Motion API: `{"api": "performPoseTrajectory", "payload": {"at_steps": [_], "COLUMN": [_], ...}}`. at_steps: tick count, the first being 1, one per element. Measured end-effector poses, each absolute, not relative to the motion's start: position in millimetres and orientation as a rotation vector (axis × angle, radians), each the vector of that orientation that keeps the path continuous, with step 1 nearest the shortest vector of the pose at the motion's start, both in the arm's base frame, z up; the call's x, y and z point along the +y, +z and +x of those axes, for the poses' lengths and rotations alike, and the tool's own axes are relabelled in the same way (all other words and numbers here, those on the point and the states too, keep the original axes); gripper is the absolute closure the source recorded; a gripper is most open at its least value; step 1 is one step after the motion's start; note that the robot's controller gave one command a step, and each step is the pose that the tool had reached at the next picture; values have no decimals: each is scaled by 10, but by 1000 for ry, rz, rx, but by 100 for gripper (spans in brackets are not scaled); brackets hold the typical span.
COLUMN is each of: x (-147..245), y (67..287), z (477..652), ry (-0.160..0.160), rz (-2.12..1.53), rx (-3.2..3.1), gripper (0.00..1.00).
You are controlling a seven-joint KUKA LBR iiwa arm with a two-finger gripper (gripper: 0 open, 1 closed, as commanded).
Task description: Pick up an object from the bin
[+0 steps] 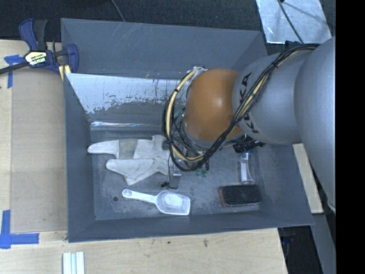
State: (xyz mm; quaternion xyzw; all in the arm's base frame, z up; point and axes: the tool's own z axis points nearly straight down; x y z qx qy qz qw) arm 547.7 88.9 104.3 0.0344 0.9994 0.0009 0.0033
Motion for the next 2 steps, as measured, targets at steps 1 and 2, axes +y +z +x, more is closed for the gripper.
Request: {"api": "performPoseTrajectory", "payload": {"at_steps": [1,2], "x": [1023,1023], "y": [848,848], "z": [5723,5722], "ry": [2,2], "rz": [-70,-70], "rx": [3136,3136], "gripper": [100,100]}}
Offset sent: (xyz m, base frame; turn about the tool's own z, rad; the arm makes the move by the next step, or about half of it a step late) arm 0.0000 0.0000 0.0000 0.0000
